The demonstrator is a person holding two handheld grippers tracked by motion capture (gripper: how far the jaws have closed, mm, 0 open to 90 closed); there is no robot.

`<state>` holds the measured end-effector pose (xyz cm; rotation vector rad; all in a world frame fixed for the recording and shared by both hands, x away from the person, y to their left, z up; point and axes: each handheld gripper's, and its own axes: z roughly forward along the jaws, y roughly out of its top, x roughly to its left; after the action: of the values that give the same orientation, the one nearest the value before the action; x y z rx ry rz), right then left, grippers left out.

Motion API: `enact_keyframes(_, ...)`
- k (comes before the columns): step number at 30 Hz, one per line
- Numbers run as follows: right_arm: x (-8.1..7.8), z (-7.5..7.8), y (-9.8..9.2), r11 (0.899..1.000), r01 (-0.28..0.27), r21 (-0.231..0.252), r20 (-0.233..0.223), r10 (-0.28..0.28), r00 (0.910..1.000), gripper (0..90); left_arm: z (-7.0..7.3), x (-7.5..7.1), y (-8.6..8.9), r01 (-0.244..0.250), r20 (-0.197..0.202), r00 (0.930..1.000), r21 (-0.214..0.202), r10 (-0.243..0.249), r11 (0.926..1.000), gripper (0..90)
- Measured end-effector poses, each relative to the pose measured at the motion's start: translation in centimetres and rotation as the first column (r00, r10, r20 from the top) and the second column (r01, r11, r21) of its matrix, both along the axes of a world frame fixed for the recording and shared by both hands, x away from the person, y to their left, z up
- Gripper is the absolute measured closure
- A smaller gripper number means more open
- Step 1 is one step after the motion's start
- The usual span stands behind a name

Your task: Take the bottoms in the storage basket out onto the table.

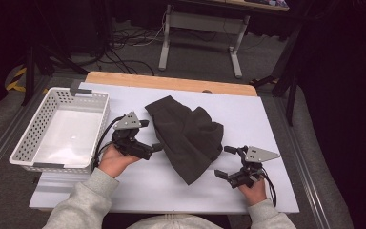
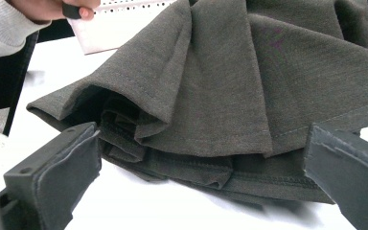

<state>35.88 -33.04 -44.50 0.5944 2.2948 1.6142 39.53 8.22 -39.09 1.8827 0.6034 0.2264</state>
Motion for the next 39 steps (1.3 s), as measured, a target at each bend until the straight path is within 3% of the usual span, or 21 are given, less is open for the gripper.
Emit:
enact_keyframes(6,0.0,0.0,0.0,1.000,0.000,-0.001,-0.001,0.000,1.0000,0.7,-0.9,-0.3,0.6,-0.013,-0.012,0.9998,0.021,0.013,0.9997,0.0)
enact_keyframes(11,0.0,0.0,0.0,1.000,-0.002,0.000,-0.001,0.002,1.0000,0.7,-1.7,-0.7,1.1,-0.023,-0.013,0.9996,-0.009,0.023,0.9997,0.0)
enact_keyframes(30,0.0,0.0,0.1,1.000,-0.008,-0.001,-0.001,0.008,1.0000,0.7,-5.6,-1.7,2.3,-0.053,-0.028,0.9983,-0.034,0.052,0.9980,0.0)
enact_keyframes(33,0.0,0.0,0.1,1.000,-0.010,-0.002,-0.001,0.010,1.0000,0.7,-6.2,-1.6,2.5,-0.051,-0.051,0.9975,-0.045,0.049,0.9977,0.1)
enact_keyframes(39,0.0,0.0,0.1,1.000,-0.011,-0.004,-0.001,0.011,0.9999,0.7,-7.2,-1.8,2.5,-0.049,-0.050,0.9976,-0.002,0.049,0.9988,0.0)
